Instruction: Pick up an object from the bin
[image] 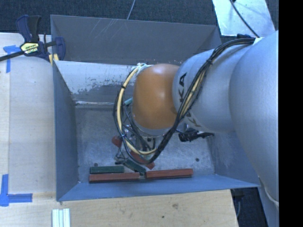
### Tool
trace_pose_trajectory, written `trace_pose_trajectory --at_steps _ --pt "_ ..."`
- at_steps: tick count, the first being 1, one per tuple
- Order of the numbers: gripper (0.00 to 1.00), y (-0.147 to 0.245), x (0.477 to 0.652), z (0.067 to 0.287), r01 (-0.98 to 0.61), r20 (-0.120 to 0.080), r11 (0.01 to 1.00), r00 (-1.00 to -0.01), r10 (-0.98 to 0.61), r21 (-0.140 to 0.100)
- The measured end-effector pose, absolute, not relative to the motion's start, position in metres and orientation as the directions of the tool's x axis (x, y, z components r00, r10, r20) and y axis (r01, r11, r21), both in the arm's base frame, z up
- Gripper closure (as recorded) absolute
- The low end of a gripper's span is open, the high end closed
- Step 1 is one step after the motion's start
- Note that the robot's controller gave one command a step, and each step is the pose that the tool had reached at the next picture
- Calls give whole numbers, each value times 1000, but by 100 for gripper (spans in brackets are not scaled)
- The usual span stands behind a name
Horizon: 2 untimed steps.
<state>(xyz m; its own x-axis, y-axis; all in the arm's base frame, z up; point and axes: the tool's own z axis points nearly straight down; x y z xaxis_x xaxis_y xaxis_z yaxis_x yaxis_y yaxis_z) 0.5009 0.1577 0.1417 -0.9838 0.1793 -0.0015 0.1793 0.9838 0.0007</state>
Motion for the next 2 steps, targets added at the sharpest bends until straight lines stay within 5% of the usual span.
trace_pose_trajectory --at_steps 2 --pt "100 158 502 155 180 -5 984 -984 180 2"
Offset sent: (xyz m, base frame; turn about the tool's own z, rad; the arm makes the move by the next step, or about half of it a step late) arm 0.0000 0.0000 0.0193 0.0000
